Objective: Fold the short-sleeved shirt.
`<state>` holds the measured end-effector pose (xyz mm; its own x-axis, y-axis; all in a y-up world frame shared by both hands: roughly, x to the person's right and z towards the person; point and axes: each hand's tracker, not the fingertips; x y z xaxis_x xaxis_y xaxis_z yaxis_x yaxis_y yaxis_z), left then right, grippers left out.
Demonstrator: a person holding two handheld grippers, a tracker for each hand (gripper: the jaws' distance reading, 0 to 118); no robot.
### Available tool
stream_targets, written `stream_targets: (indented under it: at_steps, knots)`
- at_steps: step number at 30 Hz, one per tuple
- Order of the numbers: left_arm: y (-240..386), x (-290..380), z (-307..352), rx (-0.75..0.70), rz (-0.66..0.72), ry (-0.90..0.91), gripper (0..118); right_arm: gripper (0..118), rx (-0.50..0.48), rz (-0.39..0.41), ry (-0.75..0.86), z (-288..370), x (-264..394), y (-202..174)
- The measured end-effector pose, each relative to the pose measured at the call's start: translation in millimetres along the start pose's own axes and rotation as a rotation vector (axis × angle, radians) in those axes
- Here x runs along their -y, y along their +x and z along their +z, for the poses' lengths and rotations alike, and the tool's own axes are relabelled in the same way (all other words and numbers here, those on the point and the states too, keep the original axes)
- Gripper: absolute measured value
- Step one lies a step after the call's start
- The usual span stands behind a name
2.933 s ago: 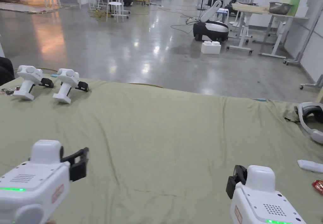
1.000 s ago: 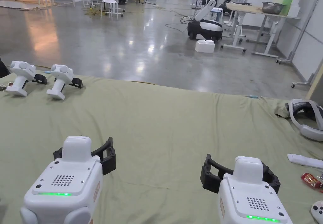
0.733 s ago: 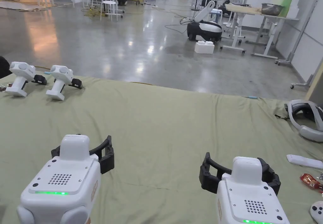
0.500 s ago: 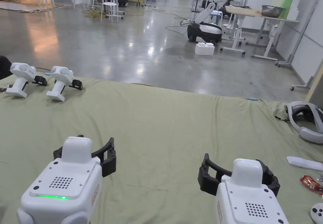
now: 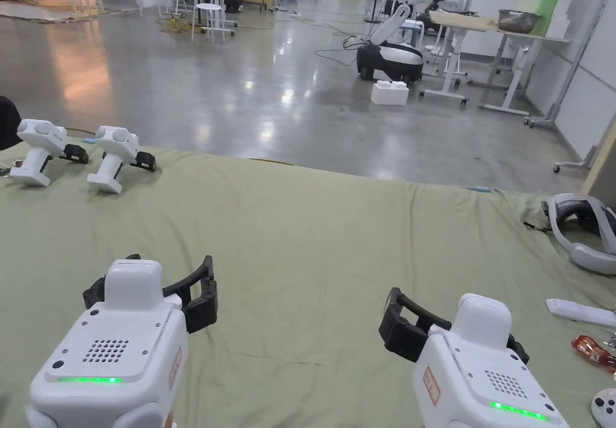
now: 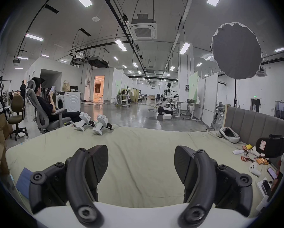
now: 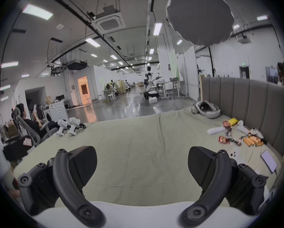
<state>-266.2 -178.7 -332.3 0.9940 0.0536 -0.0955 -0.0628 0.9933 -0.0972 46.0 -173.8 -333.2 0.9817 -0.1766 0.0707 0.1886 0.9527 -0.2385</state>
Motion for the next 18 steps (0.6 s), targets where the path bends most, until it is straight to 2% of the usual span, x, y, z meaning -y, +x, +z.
stream_targets:
  at_steps: [5, 18]
  knots:
    - [2.8, 1.2, -4.4, -0.019, -0.041, -0.025, 93, 115, 0.036, -0.003, -0.015, -4.9, -5.4, -0.3]
    - [-2.8, 3.9, -7.4, 0.020, 0.008, -0.072, 93, 115, 0.108, -0.010, -0.107, -9.8, -12.7, -10.6]
